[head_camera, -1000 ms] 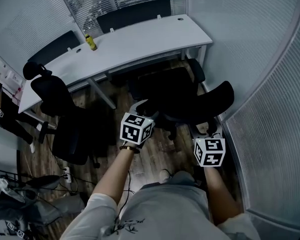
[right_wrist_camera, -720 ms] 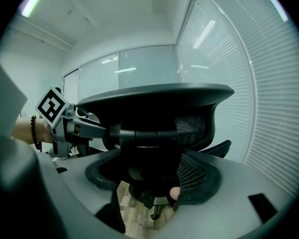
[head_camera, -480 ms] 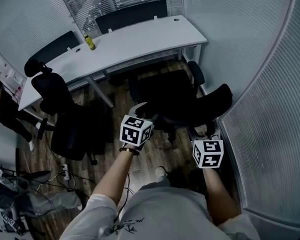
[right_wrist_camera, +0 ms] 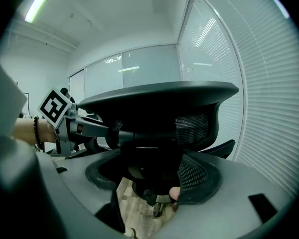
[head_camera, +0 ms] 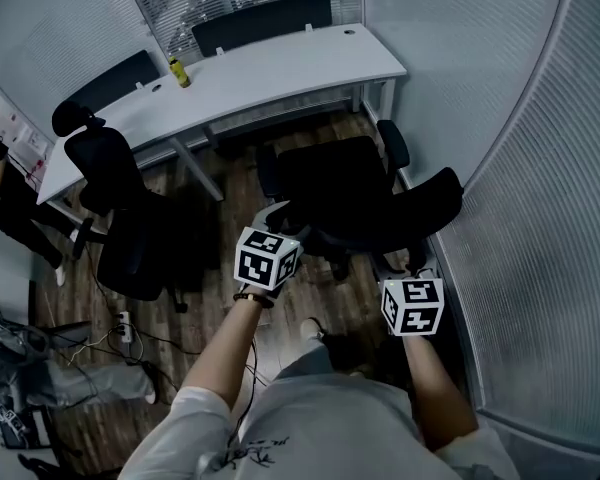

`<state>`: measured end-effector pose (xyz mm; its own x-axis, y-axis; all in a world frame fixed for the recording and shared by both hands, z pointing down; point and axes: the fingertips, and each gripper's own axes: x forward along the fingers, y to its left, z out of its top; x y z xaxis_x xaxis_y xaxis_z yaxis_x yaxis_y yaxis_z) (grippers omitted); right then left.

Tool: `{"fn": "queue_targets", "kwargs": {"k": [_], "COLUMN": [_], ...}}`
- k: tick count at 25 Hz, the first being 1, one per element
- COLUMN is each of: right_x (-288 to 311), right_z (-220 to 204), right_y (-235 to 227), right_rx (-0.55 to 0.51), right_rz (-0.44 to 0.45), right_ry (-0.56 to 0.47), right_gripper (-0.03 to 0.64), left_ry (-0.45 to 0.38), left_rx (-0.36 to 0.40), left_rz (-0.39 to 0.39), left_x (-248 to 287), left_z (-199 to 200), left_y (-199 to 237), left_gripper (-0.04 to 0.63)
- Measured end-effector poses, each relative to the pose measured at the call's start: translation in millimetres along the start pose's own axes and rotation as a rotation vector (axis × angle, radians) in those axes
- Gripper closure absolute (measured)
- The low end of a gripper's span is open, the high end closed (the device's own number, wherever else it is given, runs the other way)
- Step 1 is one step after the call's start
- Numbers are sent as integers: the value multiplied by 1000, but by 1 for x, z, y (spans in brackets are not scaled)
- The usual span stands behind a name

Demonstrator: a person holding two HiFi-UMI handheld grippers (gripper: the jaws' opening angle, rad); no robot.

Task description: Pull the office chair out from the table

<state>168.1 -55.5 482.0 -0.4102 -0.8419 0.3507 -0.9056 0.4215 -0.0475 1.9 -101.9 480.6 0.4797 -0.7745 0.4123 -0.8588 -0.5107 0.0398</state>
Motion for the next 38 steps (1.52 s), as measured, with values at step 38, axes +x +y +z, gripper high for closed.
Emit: {"fn": "queue_targets", "kwargs": {"k": [38], "right_x": [-191], "right_z": [-63], "right_y": [-8], "right_rx": [9], "right_rz": [28], "right_ry": [-35], "right_gripper": [336], "left_ry": [-11], "left_rx": [7], "left_rz": [6], "left_x": [-96], "left_z": [-47], "left_y": [-171], "left_gripper": [356]}}
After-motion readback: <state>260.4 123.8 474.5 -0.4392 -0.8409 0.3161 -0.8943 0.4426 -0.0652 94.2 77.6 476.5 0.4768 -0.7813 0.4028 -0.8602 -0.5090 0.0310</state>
